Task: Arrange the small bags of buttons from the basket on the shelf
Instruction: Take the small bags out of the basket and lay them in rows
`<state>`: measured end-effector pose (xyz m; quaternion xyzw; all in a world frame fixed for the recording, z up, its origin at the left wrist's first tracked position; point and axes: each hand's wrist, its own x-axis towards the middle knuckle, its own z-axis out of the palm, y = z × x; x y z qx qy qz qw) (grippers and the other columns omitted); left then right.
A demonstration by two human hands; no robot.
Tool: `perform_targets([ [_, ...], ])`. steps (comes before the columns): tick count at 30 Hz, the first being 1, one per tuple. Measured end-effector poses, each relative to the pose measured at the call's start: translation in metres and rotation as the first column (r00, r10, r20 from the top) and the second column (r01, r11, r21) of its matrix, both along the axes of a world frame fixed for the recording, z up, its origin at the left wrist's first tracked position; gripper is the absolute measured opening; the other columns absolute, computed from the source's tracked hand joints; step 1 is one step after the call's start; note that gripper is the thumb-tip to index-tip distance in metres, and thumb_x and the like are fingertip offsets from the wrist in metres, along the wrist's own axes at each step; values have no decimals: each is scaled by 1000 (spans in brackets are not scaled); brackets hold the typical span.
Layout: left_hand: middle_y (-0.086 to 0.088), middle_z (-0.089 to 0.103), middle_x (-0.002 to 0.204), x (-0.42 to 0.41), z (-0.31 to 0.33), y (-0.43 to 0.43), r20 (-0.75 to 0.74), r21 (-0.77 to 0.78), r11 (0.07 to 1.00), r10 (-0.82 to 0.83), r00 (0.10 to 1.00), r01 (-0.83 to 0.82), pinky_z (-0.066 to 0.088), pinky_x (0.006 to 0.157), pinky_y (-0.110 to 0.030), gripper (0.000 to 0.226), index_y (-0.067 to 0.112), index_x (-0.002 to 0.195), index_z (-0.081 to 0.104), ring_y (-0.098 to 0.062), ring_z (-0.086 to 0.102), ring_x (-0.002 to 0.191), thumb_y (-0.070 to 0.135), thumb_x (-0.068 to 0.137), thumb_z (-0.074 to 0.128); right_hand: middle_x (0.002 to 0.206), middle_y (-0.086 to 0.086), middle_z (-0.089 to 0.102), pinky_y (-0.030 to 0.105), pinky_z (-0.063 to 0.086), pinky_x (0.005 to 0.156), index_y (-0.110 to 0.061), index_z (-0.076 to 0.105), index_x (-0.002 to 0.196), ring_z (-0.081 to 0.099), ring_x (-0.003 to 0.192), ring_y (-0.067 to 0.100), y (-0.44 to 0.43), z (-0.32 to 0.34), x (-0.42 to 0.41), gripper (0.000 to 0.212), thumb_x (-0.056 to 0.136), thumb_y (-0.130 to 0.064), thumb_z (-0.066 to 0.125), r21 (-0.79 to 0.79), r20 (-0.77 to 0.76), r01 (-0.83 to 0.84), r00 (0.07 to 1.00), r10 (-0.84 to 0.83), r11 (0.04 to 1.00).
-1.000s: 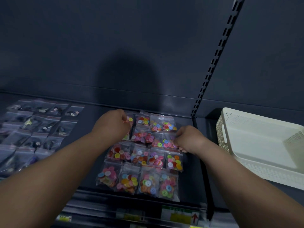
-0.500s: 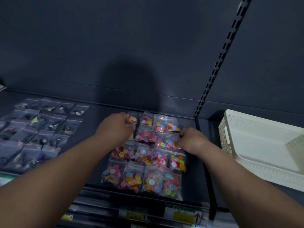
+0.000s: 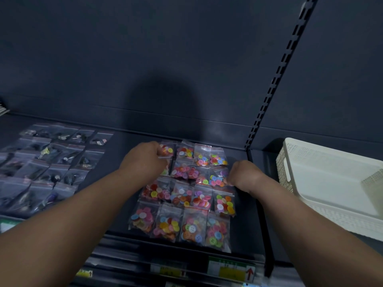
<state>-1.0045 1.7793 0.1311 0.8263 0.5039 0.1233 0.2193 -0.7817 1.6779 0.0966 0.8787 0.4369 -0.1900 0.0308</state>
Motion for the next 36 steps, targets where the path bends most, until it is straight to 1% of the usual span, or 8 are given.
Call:
perform_targets([
  [5, 2, 57, 91, -1, 0, 2, 9, 6, 1000, 4, 1000, -4, 40, 69, -26, 9, 22, 88, 55, -17, 54, 85, 28, 84, 60, 106, 14, 60, 26, 36, 69, -6, 62, 96, 59, 98, 29, 0, 2, 0, 33, 97, -30, 39, -51, 42, -100, 994, 102, 994],
  [9, 1, 58, 91, -1, 0, 3, 9, 16, 1000, 5, 1000, -5, 43, 70, -28, 10, 19, 90, 57, -19, 55, 86, 27, 85, 59, 69, 8, 54, 24, 39, 63, -11, 55, 61, 51, 62, 22, -4, 12, 3, 39, 91, -36, 55, 146, -170, 59, 985, -34, 987],
  [12, 1, 58, 90, 0, 0, 3, 5, 19, 1000, 4, 1000, -4, 42, 69, -28, 12, 17, 92, 59, -18, 55, 84, 28, 86, 59, 64, 8, 51, 22, 35, 54, -8, 56, 66, 45, 57, 20, -7, 21, -4, 17, 79, -13, 66, 280, -457, 283, 880, -132, 917],
  [16, 1, 58, 88, 0, 1, 3, 12, 2, 1000, 3, 1000, -3, 43, 67, -28, 13, 16, 90, 59, -18, 55, 82, 28, 87, 58, 65, 3, 53, 19, 35, 49, -11, 55, 68, 47, 57, 15, -1, 21, -15, 15, 78, -8, 66, 264, -542, 348, 825, -160, 900],
  [22, 0, 60, 90, -1, -2, 6, 23, -14, 1000, 11, 1000, -11, 43, 69, -28, 14, 16, 90, 60, -18, 56, 84, 29, 86, 59, 69, 1, 55, 21, 41, 55, -14, 54, 72, 51, 60, 15, 4, 14, -24, 17, 81, -22, 66, 149, -444, 242, 883, -154, 959],
  [28, 3, 55, 85, -3, -3, 6, 2, -5, 1000, 0, 1000, 0, 37, 65, -27, 11, 20, 85, 54, -16, 52, 80, 29, 85, 61, 70, 5, 60, 23, 40, 56, -12, 53, 69, 52, 61, 16, -3, 21, -22, 20, 84, -21, 64, 218, -459, 263, 878, -139, 940],
  [33, -4, 49, 99, -14, -7, 4, -66, 113, 993, -11, 998, 19, 40, 72, -28, 21, 13, 103, 58, -20, 51, 87, 26, 86, 60, 73, -1, 57, 25, 39, 58, -16, 54, 76, 54, 71, 17, -6, 37, -37, 17, 89, -27, 56, 317, -156, -11, 986, 64, 948],
  [36, -9, 51, 106, -25, -6, 2, -131, 213, 975, -33, 991, 61, 46, 77, -34, 30, 11, 111, 58, -26, 52, 98, 30, 87, 59, 95, 3, 53, 27, 42, 67, -14, 58, 97, 52, 84, 21, -2, 45, -55, 16, 92, -27, 52, 360, 19, -209, 976, 217, 909],
])
